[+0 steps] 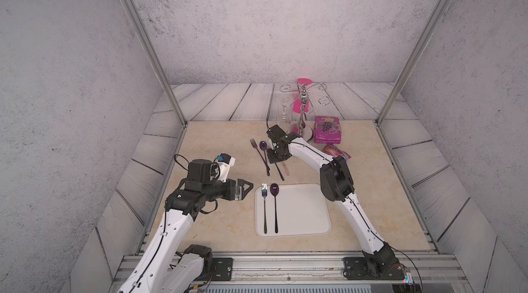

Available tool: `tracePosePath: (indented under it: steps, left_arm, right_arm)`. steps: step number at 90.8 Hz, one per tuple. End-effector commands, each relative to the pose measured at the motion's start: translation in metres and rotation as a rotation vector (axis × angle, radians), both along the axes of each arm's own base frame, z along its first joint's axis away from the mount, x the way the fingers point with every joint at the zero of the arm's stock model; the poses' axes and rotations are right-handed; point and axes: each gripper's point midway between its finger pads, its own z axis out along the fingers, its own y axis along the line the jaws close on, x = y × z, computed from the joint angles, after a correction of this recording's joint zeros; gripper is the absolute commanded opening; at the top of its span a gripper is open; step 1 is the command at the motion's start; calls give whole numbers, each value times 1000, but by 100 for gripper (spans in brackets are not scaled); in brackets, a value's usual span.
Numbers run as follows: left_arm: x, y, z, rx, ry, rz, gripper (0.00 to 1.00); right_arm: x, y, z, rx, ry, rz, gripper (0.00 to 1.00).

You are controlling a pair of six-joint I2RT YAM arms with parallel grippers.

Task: Set the spoon and fork side by side
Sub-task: Pick up the fork at the center of the board, then place the fork on the tray.

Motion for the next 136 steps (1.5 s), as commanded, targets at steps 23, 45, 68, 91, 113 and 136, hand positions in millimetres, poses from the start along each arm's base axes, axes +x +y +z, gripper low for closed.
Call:
tracePosePath:
  steps: [23,45,68,91,113,136]
  left_arm:
    - [0,2,2,14,-25,10,100]
    - [3,8,5,39,-46,45,100]
    - [2,13,8,59,-72,69,99]
    - [0,17,11,66,-97,87,100]
    - [-1,17,10,62,-89,88,100]
    - [-3,18,10,69,-91,85,100]
  right_arm:
    - [5,-27,98,-28,-145,-82,0]
    - [-55,-59,130,28,-100,-213,0]
    - [-162,-91,93,42,11,-304,0]
    - [-218,-90,48,1,98,-314,0]
    - [-218,-78,30,13,131,-308,0]
    - [-215,-72,17,-16,153,-315,0]
